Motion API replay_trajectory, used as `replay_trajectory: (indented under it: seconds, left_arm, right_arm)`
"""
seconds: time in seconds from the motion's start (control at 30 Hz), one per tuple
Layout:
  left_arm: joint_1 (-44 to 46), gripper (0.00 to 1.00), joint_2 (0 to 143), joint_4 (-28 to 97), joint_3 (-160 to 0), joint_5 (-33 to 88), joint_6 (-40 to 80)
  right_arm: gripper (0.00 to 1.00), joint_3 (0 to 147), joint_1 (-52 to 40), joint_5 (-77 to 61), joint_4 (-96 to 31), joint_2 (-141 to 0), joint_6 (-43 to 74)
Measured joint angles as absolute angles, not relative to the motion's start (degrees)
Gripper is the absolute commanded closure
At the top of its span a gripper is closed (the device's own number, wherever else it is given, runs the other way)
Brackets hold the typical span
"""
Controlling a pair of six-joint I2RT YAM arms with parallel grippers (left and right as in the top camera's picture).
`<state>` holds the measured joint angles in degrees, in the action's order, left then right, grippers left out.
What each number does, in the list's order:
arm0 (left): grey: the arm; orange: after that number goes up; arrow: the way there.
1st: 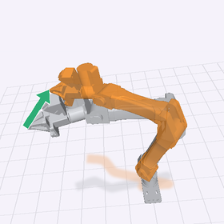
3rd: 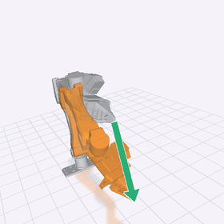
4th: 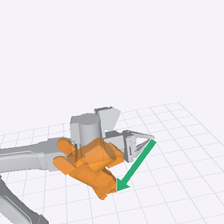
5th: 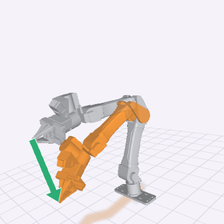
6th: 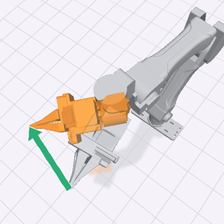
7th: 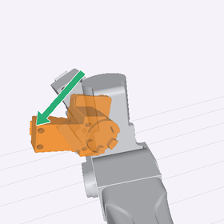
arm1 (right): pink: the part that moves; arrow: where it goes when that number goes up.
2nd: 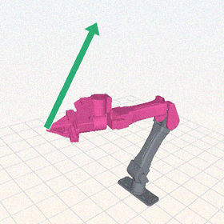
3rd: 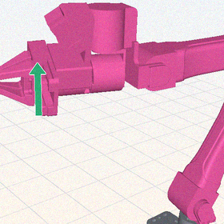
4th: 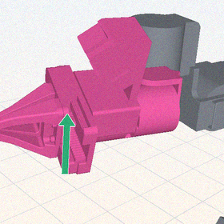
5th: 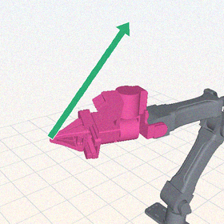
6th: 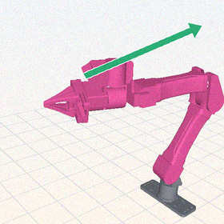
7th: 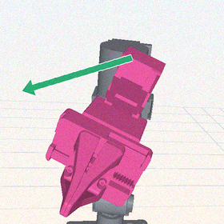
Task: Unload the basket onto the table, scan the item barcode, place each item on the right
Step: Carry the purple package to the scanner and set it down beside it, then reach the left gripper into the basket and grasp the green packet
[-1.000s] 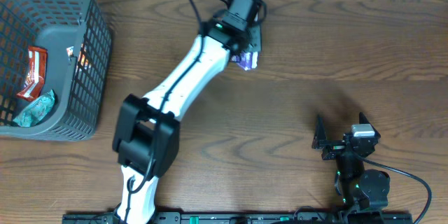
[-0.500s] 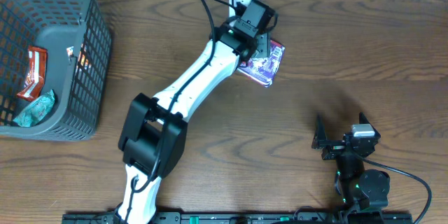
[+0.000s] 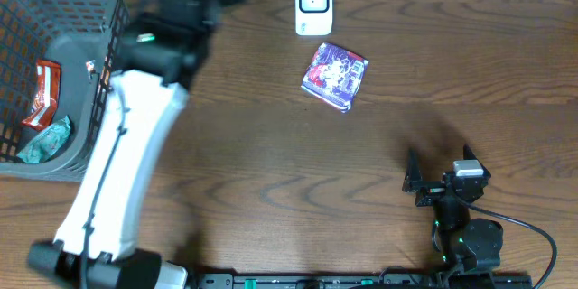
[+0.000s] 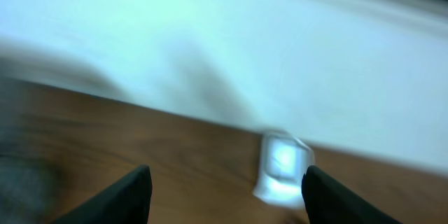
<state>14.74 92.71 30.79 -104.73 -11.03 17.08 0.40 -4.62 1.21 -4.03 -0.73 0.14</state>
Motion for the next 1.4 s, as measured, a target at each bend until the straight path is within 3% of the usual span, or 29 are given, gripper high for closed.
replay_trajectory:
  seconds: [0.2, 0.5, 0.67, 1.4]
  left_arm:
    - [-1.3, 0.31, 89.3, 32.16, -104.75, -18.37, 10.31]
    - [-24.01, 0.31, 93.08, 48.38, -104.77, -21.17, -0.91]
    - [-32.34, 0.38, 98.17, 53.1, -102.94, -21.3, -4.82]
    - [-35.88, 0.37, 98.96, 29.78, -71.29, -15.59, -27.18]
  right_arm:
    - [0.01, 0.4, -4.62, 1.21, -4.05, -0.73, 0.14]
    - [0.01, 0.4, -4.62, 1.21, -4.05, -0.73, 0.14]
    - [0.01, 0.4, -4.62, 1.21, -4.05, -0.73, 0.14]
    - [0.01, 0.4, -4.62, 1.21, -4.05, -0.73, 0.14]
